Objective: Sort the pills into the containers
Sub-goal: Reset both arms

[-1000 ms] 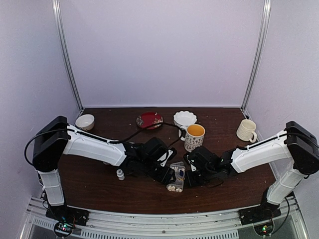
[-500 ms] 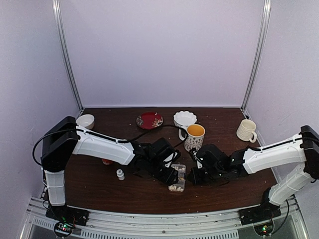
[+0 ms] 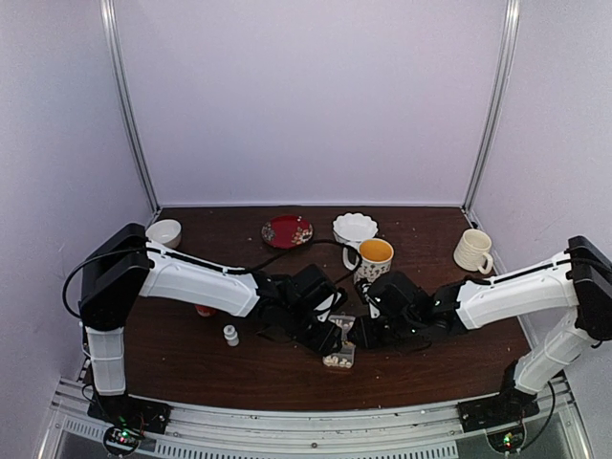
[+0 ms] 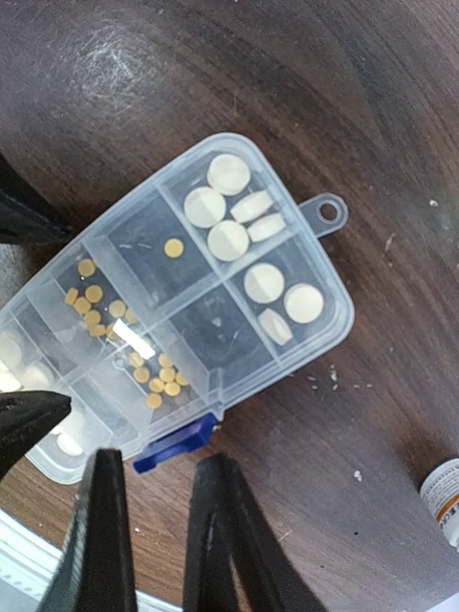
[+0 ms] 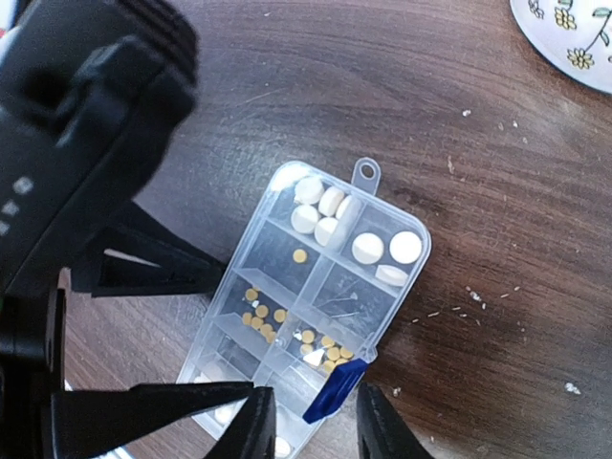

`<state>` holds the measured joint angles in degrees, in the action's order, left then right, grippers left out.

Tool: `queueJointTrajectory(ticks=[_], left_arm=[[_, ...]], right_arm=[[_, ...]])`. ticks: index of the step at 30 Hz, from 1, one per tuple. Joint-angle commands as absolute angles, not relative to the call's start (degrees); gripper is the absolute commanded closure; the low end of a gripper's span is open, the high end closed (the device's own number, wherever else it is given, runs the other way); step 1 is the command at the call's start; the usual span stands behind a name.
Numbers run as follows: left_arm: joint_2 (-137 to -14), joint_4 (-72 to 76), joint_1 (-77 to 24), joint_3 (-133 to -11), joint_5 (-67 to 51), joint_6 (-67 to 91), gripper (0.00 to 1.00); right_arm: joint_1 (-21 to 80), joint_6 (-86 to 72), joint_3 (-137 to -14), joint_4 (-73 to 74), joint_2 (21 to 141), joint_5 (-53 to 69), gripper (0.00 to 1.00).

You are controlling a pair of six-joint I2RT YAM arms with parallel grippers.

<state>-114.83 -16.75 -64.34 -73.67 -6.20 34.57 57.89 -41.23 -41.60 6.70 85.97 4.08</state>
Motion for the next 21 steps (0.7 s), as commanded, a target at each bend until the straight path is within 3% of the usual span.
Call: queueJointTrajectory(ticks=[1,11,21], left_arm=[[-116.28,-20.04,-64.53,-74.05,-5.33,33.75,0.46],[-116.22,-20.07,-64.61,-73.61,-5.32,33.84,0.47],[-116.31,-19.91,-64.61,-74.44,-5.82,33.83,0.50]], right_arm=[[57.66,-40.56,-43.24,8.26,87.72,1.58,0.66],[57.57,-41.54,-40.56,10.90,85.31,-2.28,0.81],[57.57,-40.79,-41.61,10.69,89.65,-0.30,0.86]])
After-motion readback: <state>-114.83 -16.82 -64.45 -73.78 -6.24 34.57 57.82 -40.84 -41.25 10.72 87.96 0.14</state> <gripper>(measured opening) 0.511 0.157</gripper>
